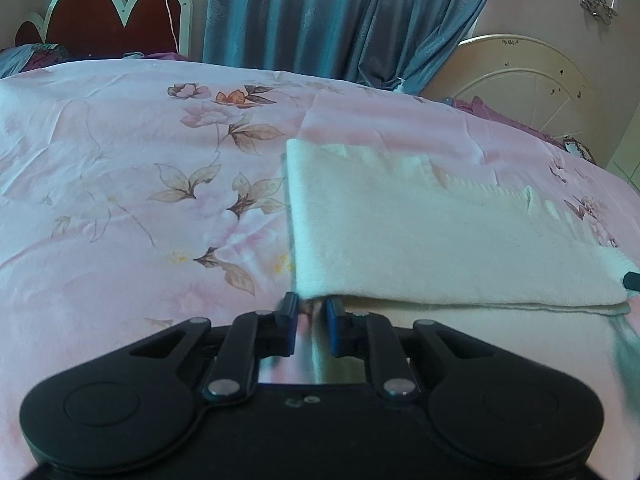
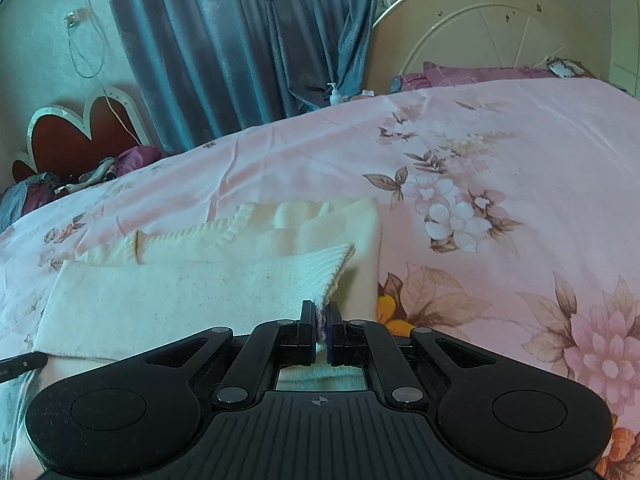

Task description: Fold small clothes

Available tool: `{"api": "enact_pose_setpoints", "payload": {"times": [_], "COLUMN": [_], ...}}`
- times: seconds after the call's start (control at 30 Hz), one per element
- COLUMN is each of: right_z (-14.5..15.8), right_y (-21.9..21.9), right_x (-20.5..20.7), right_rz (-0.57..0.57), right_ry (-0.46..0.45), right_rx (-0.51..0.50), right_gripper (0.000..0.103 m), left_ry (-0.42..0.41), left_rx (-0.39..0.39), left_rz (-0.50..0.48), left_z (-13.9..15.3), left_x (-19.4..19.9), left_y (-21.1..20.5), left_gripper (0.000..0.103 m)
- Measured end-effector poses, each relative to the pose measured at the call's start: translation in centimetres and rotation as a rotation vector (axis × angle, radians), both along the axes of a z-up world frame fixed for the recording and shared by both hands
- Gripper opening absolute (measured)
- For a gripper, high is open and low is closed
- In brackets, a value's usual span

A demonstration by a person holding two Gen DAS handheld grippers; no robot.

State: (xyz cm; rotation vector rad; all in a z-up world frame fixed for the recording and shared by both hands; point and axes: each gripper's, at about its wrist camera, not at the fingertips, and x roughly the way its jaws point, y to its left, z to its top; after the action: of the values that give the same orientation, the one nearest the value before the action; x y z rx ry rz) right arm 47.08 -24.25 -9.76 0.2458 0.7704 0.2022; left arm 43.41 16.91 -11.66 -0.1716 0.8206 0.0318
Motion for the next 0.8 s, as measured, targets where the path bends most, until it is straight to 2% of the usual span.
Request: {"api": "enact_pose_setpoints", "payload": {"times": [0.5, 0.6, 0.67, 0.7, 0.73, 0.8], "right_z": [-1.5, -1.9, -0.7, 0.3, 1.2, 1.7], "right_y": [0.2, 0.2, 0.1, 0.2, 0.2, 1.1], "right_x": [-0.2, -0.1, -0.7, -1.3, -1.8, -1.6], "right_rz": [-0.018, -0.018, -0.058, -0.074, -0.066, -0.017], "right_ry": [0.060, 0.089, 0.061, 0.012, -0.035, -0.045], "right_rx": [-0.020, -0.040, -0.084, -0.113, -0.111, -0.084], "right_gripper": [0.003, 0.004, 0.004, 0.004, 0.004, 0.004], "left_ry": [0.012, 0.024, -0.003, -0.061, -0.097, -0.128], "left_rx": [0.011, 0.025, 0.018, 0.050, 0.082, 0.112], "left_rz": [-0.021, -0.056, -0.039, -0.035, -0.043, -0.085], "left_z": [-0.1, 0.1, 1.3, 2.4, 3.1, 4.0], "left_x": [0.2, 0.2, -0.7, -1.8, -2.3, -2.2], "left_y": [0.0, 0.1, 0.7, 0.6, 0.3, -1.0], "left_gripper": [0.015, 0.017, 0.033, 0.036, 0.045, 0.049]}}
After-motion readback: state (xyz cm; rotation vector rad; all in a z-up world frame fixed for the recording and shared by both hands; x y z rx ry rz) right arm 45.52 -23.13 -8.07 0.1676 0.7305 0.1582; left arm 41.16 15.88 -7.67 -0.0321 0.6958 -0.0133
